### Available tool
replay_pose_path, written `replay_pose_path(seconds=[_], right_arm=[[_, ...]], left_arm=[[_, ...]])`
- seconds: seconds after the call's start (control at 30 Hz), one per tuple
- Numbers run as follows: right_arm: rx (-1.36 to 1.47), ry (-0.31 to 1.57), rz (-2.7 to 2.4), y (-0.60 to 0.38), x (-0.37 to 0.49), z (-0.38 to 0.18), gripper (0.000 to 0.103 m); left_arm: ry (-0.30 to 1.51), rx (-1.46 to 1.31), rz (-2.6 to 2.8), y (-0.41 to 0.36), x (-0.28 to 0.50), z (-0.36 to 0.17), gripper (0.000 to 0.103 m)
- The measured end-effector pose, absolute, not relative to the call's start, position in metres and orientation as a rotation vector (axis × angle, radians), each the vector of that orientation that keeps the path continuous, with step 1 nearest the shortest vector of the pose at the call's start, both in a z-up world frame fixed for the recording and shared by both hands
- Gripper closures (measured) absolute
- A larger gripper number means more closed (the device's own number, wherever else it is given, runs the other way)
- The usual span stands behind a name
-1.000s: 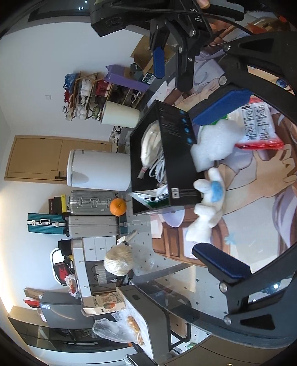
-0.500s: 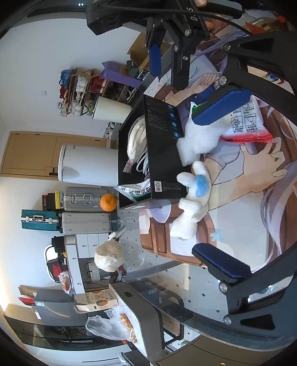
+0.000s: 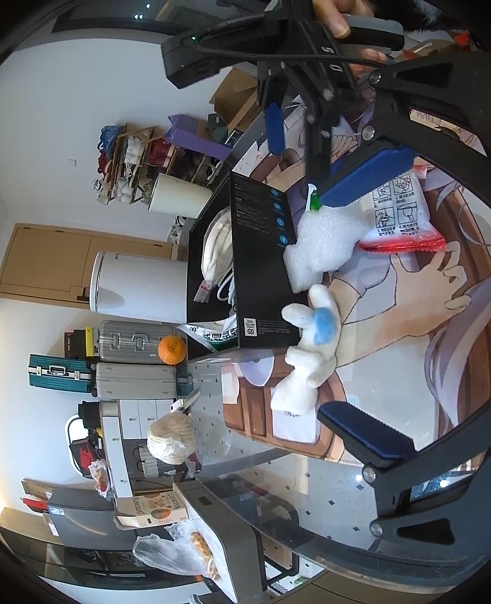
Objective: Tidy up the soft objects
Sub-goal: 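Move both grippers back over the remaining items beside the black box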
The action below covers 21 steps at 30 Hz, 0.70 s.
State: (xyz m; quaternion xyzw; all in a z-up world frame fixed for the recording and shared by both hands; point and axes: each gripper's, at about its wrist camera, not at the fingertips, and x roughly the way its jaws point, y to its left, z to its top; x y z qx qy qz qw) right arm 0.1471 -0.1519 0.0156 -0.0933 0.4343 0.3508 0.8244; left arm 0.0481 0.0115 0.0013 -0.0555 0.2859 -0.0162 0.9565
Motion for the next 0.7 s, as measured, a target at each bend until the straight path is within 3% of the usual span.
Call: replay_pose_path(seconds=[0.7], right_arm=[[-0.340, 0.963, 0.727, -0.122, 0.153, -0.004, 0.001]], left_arm=[[0.587, -0.145, -0.043, 0.017, 0.050, 0.000, 0.000]])
